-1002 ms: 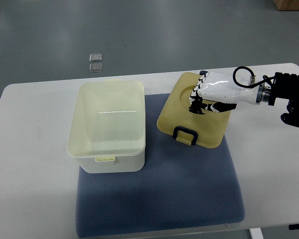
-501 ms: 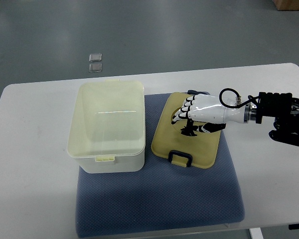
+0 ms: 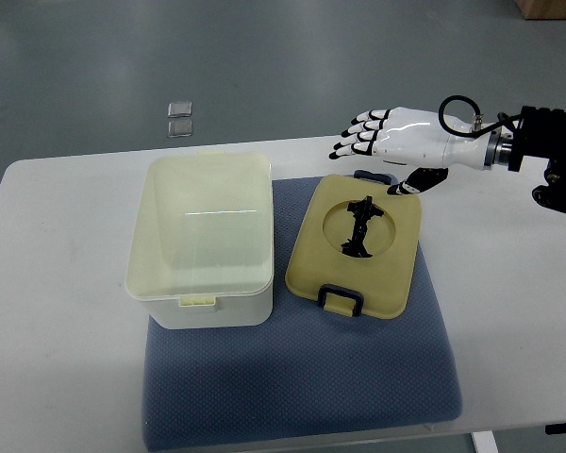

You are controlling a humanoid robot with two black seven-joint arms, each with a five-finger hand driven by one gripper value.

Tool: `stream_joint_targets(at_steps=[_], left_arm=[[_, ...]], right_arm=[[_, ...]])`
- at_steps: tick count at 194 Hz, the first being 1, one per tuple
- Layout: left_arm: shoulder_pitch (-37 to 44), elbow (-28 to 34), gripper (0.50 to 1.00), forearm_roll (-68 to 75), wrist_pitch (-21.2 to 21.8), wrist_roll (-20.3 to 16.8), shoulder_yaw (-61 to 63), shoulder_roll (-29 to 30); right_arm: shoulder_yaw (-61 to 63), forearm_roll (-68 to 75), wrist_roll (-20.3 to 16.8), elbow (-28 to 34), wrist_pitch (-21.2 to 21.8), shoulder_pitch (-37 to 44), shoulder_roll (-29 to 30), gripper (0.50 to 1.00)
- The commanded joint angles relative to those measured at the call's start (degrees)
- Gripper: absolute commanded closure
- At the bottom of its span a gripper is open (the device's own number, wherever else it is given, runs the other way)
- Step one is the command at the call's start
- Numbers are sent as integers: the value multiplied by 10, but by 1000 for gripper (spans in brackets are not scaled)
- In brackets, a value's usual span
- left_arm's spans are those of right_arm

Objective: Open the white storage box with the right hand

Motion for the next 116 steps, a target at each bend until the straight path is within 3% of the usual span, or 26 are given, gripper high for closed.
stream_joint_targets(at_steps=[1,32,55,89,116], left_arm=[[0,0,500,0,0,0,0,0],[0,0,500,0,0,0,0,0],[0,0,500,0,0,0,0,0],[0,0,500,0,0,0,0,0],[0,0,500,0,0,0,0,0]], right_arm=[[88,31,0,4,34,-18,-1,626],[239,193,0,3,129,-85,20,626],[341,305,0,1,176,-131,50,626],[489,417,-164,-3,186,-221,120,621],[549,507,-252,-11,181,-259,160,603]])
